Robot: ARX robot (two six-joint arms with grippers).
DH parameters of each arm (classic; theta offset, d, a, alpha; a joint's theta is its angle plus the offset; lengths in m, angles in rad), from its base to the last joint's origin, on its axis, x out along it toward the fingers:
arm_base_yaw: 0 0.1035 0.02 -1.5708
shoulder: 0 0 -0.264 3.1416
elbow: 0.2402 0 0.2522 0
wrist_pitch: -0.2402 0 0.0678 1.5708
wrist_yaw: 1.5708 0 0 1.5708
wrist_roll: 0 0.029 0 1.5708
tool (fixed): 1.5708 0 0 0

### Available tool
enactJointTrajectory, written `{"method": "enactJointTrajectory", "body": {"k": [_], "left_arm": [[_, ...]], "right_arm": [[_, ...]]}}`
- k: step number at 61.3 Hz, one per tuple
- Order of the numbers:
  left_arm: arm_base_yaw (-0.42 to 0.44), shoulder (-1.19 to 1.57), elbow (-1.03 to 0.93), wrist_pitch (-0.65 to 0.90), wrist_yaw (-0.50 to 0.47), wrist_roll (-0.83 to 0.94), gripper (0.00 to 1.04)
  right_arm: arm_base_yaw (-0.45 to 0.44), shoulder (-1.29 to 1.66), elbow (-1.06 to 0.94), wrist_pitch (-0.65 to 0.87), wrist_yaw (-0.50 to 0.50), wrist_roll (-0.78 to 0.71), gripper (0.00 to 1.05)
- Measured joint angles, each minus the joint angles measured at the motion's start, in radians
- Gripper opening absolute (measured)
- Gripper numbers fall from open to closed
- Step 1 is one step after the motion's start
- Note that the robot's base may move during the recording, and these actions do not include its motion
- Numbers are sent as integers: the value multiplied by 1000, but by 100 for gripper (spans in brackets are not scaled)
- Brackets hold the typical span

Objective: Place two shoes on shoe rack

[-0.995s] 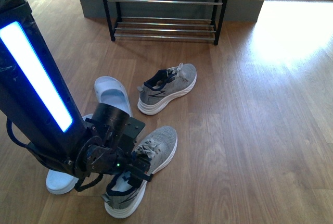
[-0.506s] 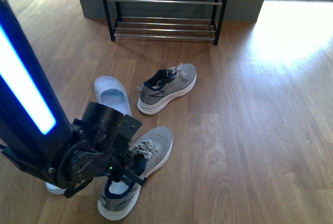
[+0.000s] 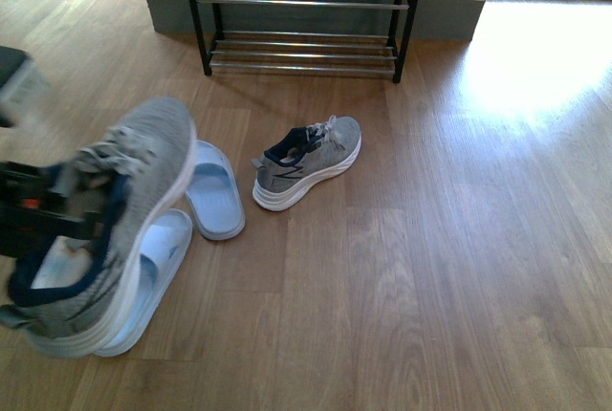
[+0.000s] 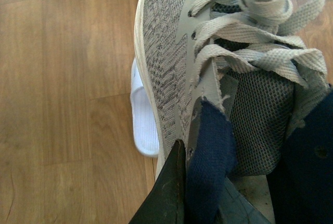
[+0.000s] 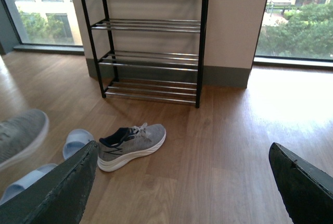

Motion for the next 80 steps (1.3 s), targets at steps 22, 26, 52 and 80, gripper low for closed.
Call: {"method": "enactJointTrajectory", "body": {"k": [22, 26, 52, 80], "left_arm": [[426, -886, -206, -341, 216, 48, 2], [534, -1029, -261, -344, 274, 81, 2], [654, -1201, -305, -298, 318, 146, 2], [655, -1201, -305, -298, 316, 148, 2]], "right_arm": [[0, 0, 0, 0, 0, 0, 95], [0, 0, 0, 0, 0, 0, 95], [0, 0, 0, 0, 0, 0, 95], [0, 0, 0, 0, 0, 0, 95]]}}
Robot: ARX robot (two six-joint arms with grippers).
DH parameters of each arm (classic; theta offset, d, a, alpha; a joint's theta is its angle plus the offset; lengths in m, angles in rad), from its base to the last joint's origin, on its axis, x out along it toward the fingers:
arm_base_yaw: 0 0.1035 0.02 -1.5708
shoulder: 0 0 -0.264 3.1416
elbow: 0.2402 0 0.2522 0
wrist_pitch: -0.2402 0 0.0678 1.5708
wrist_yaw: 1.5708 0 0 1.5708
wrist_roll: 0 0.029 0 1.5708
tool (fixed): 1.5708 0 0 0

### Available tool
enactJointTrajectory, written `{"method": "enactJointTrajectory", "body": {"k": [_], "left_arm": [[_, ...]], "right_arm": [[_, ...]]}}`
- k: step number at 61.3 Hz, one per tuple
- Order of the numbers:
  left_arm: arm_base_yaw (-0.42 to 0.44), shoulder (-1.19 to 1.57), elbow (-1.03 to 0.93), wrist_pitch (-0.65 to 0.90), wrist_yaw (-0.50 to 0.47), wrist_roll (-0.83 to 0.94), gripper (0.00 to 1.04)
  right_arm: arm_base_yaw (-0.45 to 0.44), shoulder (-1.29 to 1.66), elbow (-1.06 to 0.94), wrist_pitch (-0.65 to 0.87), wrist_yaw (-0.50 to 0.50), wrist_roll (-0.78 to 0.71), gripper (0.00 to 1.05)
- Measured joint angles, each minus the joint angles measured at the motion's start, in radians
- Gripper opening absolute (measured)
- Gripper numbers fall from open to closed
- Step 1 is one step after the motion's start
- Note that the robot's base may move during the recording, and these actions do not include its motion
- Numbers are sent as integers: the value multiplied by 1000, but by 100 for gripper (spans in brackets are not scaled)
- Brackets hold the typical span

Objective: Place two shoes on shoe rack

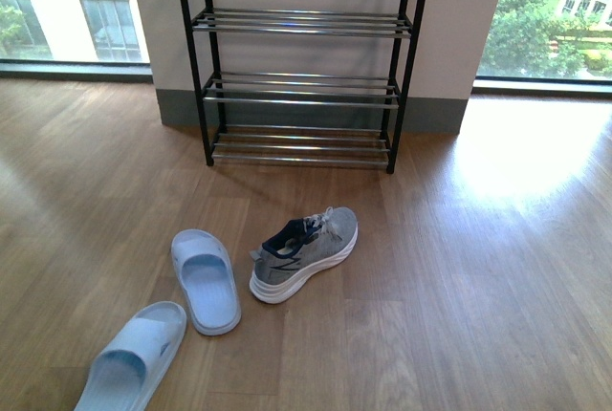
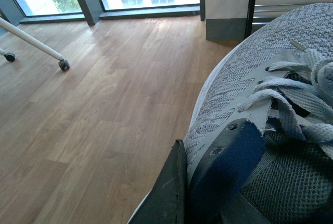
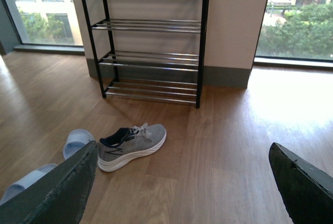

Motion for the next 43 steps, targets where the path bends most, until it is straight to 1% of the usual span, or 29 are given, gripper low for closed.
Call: {"method": "enactJointTrajectory", "body": {"k": [43], "left_arm": [[1, 0, 0, 0, 1, 3, 2]], "right_arm": [[0, 0, 0, 0, 1, 0, 95]]}}
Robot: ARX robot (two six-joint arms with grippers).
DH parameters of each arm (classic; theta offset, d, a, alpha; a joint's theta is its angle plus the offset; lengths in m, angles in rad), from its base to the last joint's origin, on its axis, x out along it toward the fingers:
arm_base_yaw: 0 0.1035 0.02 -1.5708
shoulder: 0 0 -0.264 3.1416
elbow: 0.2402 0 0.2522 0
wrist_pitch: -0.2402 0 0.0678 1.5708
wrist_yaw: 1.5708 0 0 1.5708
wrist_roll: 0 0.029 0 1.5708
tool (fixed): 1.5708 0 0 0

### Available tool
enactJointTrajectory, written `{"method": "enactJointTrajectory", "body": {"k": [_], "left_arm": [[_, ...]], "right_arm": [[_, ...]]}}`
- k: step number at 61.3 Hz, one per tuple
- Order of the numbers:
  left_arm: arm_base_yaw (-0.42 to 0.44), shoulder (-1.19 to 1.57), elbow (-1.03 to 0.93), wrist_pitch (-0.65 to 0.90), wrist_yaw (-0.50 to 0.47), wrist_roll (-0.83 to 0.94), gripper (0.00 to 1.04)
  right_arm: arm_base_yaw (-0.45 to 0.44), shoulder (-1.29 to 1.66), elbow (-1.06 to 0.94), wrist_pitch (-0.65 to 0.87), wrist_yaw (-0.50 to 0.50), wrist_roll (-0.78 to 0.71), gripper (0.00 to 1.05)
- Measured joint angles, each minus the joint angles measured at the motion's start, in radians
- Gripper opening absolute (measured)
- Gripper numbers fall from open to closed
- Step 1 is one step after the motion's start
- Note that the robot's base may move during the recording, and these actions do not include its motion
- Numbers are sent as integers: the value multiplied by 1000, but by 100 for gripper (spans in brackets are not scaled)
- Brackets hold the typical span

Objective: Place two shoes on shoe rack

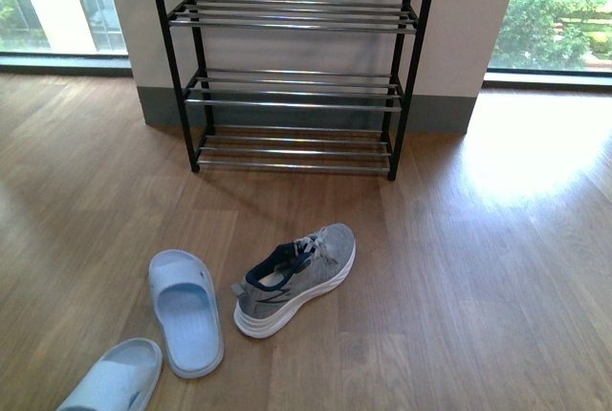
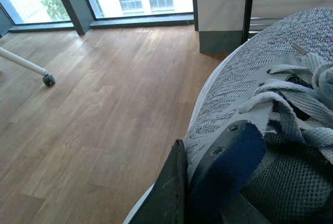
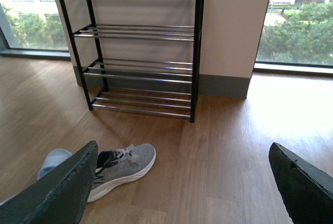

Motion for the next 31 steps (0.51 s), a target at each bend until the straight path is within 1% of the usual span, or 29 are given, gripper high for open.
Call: {"method": "enactJointTrajectory", "body": {"k": [23, 31], "left_arm": [[0, 0, 0, 0, 5, 0, 2], [1, 2, 0, 0, -9, 0, 2]], "right_arm": [[0, 0, 0, 0, 0, 0, 95], [0, 0, 0, 0, -3, 0, 95]]}}
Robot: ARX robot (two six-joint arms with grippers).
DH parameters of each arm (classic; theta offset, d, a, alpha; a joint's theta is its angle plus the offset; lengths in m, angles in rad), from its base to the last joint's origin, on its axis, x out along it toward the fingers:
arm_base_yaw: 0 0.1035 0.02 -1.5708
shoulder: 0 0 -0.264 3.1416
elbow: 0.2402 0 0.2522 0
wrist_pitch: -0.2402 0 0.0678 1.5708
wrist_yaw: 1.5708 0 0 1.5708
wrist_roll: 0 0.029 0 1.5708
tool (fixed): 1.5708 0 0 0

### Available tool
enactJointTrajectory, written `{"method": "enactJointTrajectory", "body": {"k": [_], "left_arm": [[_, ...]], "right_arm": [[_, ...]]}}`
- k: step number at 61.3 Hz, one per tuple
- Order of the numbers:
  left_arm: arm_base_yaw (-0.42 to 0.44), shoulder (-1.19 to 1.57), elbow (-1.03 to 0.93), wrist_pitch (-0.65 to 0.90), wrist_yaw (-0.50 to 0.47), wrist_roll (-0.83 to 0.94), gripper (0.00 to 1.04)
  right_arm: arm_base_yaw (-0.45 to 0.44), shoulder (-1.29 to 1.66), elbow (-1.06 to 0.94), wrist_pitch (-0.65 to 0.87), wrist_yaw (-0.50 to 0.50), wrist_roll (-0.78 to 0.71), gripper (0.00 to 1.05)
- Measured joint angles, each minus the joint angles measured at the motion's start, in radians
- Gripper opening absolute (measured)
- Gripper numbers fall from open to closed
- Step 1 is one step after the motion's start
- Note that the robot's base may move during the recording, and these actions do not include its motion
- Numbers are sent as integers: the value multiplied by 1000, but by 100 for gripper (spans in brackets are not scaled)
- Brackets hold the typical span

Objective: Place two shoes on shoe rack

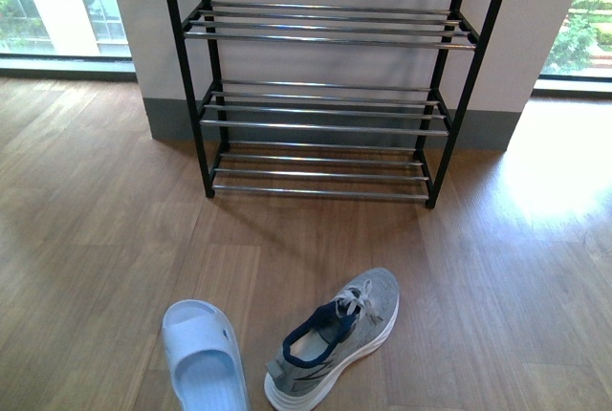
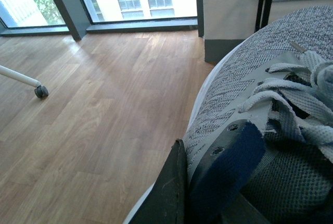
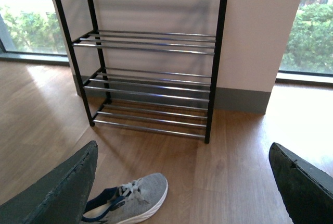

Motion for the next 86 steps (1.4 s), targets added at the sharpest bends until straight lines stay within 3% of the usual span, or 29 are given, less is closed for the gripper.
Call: {"method": "enactJointTrajectory", "body": {"k": [86], "left_arm": [[0, 0, 0, 0, 16, 0, 2]], "right_arm": [[0, 0, 0, 0, 0, 0, 95]]}}
